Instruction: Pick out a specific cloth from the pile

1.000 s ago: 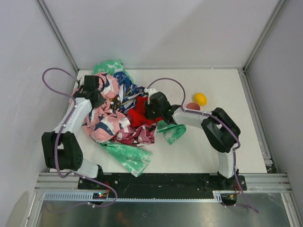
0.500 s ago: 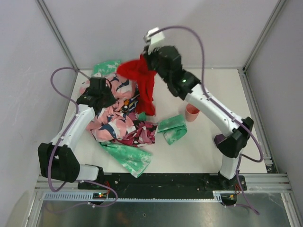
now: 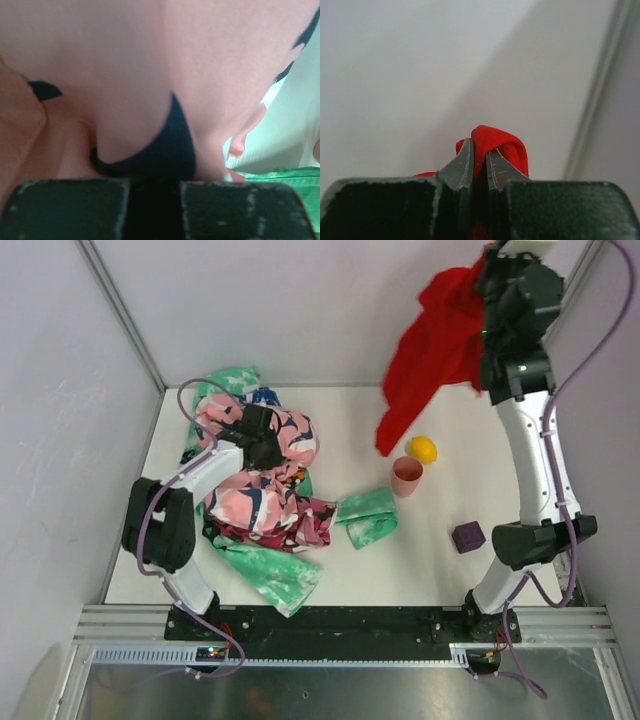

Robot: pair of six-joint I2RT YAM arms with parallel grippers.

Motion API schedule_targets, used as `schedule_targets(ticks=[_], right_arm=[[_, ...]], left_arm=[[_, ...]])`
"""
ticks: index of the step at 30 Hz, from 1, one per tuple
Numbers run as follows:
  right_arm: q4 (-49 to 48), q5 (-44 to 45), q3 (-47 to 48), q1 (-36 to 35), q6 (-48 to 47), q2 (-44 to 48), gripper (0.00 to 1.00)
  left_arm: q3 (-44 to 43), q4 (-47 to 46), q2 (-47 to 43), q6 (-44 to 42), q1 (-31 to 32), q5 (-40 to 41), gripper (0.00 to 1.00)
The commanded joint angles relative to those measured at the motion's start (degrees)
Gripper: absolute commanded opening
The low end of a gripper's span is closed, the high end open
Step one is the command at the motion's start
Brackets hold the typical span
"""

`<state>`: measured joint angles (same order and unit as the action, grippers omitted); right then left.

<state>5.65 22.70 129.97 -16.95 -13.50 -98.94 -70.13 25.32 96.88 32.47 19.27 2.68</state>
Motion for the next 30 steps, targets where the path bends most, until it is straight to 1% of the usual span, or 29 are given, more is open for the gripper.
schedule_targets(ticks=[1,4,5,6,7,8,10,13,16,20,24,28,30], right_arm=[[1.45,-7.76,-2.6,10.26,7.66,2.45,0.0],[2.73,-13.02,-7.16,15.26,11.42,2.67,0.0],[2.32,-14.43,-9.81,16.94,11.89,2.9,0.0],[1.59,-15.88,-11.89,18.0,12.12,3.06,0.0],[0.91,-16.83,-14.46,18.92,12.24,3.19,0.0],[0.09,-17.61,-16.32,19.56,12.3,3.25,0.0],[-0.94,-18.86,-19.51,20.46,12.16,2.77,0.0],[-1.31,-19.52,-21.69,21.32,11.88,1.55,0.0],[-1.38,-20.16,-22.24,22.17,12.32,0.23,0.0],[-1.66,-21.7,-20.96,23.16,14.6,-0.77,0.0],[-1.15,-21.99,-17.13,23.35,16.71,-1.65,0.0],[-0.32,-22.01,-13.6,23.37,19.83,-3.03,0.0],[-0.63,-23.91,-12.53,23.37,21.69,-3.55,0.0]], left_arm=[[-0.21,2.21,4.62,-0.81,1.03,-4.64,0.16],[-1.74,2.64,1.79,-1.47,1.04,-4.55,0.58],[-2.63,2.99,0.35,-1.77,1.04,-4.62,0.74],[-3.52,3.29,-1.37,-2.0,1.04,-4.79,0.87],[-4.49,3.44,-3.29,-2.34,1.04,-4.97,0.93],[-5.46,3.61,-5.26,-2.72,1.04,-5.1,0.96],[-7.15,3.71,-9.53,-3.61,1.04,-5.15,0.99],[-8.68,3.82,-15.52,-4.56,1.05,-3.59,0.99],[-8.46,3.7,-21.28,-5.0,1.05,-2.95,1.0],[-6.31,3.71,-27.51,-4.93,1.04,-0.1,1.0],[-4.62,3.7,-31.15,-5.12,1.04,1.16,1.0],[-3.84,3.71,-32.53,-5.17,1.04,2.46,1.0],[-3.8,3.69,-32.48,-5.32,1.04,2.65,1.0]])
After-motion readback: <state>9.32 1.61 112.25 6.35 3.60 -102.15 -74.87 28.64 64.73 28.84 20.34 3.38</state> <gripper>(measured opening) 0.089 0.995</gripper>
